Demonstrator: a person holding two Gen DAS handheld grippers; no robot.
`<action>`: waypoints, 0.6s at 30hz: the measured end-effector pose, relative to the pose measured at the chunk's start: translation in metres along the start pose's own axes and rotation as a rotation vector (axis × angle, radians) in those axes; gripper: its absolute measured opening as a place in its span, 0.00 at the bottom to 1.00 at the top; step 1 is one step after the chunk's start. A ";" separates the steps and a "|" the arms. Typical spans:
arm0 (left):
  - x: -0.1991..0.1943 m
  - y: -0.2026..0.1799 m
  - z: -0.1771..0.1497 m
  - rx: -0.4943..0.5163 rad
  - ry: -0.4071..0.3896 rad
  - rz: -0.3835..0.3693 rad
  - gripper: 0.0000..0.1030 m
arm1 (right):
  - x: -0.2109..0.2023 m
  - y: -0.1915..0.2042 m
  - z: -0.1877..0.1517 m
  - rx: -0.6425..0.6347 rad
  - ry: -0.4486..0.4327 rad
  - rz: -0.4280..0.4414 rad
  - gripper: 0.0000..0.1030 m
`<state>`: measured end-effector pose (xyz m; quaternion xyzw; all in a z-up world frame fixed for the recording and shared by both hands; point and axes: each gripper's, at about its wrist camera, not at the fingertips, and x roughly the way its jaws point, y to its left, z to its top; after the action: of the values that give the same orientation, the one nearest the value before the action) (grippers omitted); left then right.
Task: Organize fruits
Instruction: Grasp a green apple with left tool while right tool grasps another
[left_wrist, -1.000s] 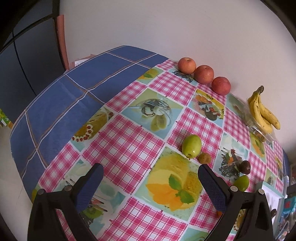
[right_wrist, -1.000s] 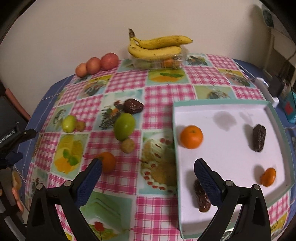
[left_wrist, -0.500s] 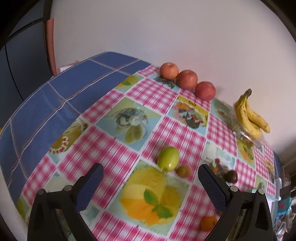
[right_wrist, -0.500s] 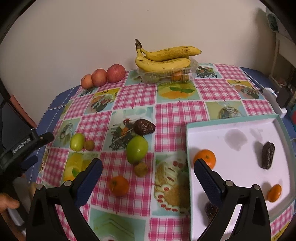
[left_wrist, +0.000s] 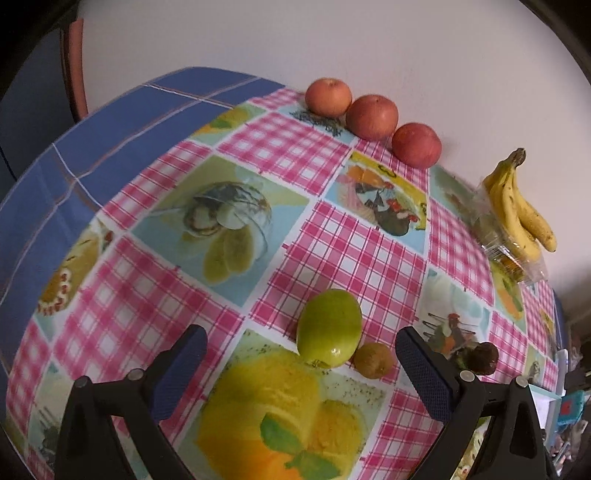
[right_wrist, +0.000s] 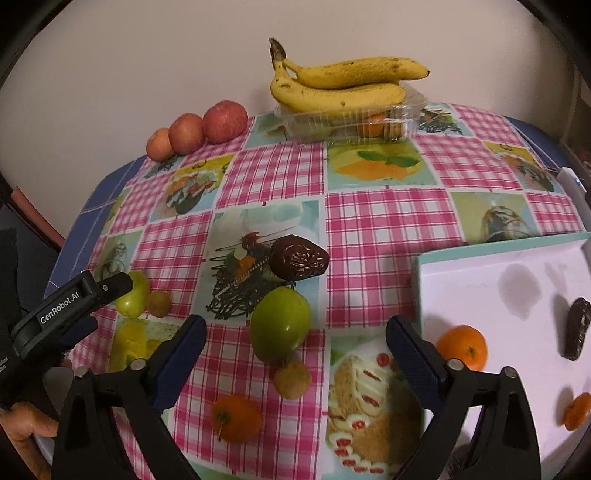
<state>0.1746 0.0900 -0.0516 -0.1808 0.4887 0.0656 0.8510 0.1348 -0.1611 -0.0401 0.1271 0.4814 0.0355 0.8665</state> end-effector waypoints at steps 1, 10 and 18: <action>0.003 -0.001 0.000 0.002 0.004 -0.001 0.99 | 0.003 0.000 0.000 -0.003 0.005 -0.003 0.82; 0.019 -0.013 0.001 0.015 0.034 -0.020 0.71 | 0.028 0.005 -0.001 -0.006 0.044 -0.007 0.68; 0.020 -0.017 0.001 0.013 0.048 -0.041 0.42 | 0.030 0.006 -0.002 -0.004 0.057 0.006 0.46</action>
<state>0.1906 0.0737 -0.0646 -0.1866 0.5055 0.0407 0.8414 0.1493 -0.1494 -0.0649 0.1257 0.5056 0.0424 0.8525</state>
